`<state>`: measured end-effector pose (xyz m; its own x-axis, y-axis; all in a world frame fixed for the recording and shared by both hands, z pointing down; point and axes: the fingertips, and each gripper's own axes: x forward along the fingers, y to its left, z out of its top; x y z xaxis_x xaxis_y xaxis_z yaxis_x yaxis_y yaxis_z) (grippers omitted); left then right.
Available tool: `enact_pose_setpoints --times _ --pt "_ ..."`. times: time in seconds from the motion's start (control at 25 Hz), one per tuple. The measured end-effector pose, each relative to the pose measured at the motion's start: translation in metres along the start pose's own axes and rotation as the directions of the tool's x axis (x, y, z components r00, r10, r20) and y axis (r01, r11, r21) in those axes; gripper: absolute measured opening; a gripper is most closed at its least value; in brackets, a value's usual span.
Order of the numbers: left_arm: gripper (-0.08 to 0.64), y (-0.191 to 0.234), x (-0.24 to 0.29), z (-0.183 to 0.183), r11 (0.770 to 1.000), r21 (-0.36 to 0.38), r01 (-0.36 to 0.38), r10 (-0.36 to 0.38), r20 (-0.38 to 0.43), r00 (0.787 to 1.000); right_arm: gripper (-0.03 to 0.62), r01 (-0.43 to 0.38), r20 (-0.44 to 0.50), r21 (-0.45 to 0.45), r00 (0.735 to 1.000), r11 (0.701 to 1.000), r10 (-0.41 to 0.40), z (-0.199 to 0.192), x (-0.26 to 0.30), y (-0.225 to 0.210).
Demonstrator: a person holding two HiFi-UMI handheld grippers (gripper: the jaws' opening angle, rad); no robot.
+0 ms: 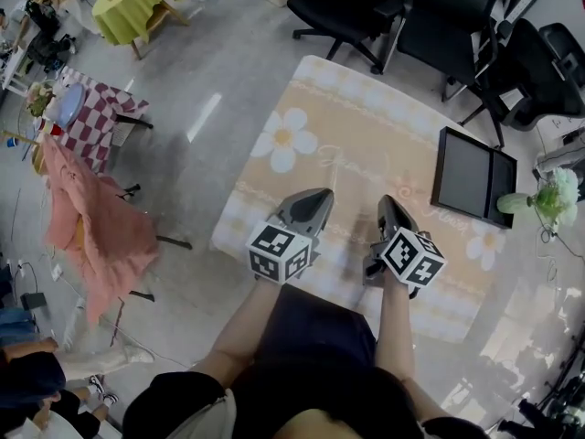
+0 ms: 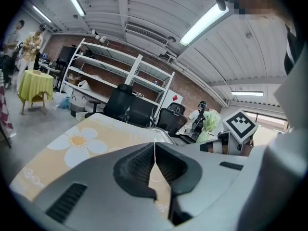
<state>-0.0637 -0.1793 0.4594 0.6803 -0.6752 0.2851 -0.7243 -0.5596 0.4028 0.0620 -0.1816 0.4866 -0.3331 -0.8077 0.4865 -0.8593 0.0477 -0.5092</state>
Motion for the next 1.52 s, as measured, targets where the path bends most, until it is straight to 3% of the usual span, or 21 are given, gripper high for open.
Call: enact_pose_setpoints --times 0.72,1.16,1.52 --pt "0.012 -0.034 -0.016 0.035 0.998 0.067 -0.008 0.001 0.097 0.995 0.006 -0.070 0.184 -0.004 0.981 0.998 0.070 0.055 -0.058 0.015" --pt "0.012 -0.053 -0.016 0.066 0.993 0.119 0.014 -0.033 0.158 0.987 0.005 -0.058 0.322 0.008 0.945 0.998 0.052 0.092 -0.105 0.005" --pt "0.012 -0.073 -0.016 0.094 0.982 0.188 0.038 -0.076 0.199 0.977 0.006 -0.101 0.429 0.066 0.901 0.993 0.063 0.113 -0.140 -0.002"
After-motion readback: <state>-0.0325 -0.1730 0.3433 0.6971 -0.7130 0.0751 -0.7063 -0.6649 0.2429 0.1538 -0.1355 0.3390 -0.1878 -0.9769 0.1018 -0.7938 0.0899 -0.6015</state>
